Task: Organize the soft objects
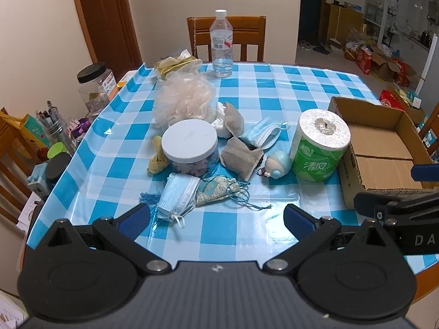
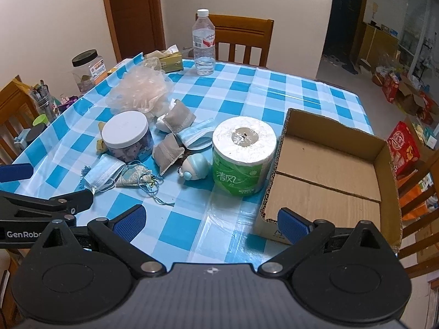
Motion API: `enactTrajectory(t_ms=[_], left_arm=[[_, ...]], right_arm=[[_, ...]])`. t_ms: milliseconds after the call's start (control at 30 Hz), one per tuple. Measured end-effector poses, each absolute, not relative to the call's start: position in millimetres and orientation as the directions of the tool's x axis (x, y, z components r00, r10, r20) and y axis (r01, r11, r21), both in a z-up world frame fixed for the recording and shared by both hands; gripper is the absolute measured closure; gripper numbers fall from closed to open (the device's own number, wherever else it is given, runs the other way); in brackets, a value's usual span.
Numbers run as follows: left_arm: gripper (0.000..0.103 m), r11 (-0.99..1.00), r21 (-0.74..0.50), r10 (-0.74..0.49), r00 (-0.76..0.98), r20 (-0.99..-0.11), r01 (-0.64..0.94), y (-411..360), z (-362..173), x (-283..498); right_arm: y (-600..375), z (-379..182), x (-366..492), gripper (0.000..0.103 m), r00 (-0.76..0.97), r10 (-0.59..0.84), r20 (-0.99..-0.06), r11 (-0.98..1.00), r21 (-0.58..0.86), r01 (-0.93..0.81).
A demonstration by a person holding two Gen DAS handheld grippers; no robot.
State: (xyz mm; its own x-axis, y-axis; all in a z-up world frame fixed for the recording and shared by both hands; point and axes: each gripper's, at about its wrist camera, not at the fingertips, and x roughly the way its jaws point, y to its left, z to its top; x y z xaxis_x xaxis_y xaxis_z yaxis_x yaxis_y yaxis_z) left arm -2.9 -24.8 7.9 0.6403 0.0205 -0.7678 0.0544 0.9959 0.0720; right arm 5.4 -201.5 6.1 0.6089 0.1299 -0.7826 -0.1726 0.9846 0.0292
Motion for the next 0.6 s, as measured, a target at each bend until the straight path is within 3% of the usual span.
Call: enactTrajectory(t_ms=[600], left_arm=[[0.001, 0.977, 0.054, -0.096, 0.656, -0.748, 0.205, 8.7, -41.9, 22.5]], right_arm=[[-166.9, -23.5, 24.6, 0.0, 0.623, 0.191, -0.758, 0.967, 0.038, -0.25]])
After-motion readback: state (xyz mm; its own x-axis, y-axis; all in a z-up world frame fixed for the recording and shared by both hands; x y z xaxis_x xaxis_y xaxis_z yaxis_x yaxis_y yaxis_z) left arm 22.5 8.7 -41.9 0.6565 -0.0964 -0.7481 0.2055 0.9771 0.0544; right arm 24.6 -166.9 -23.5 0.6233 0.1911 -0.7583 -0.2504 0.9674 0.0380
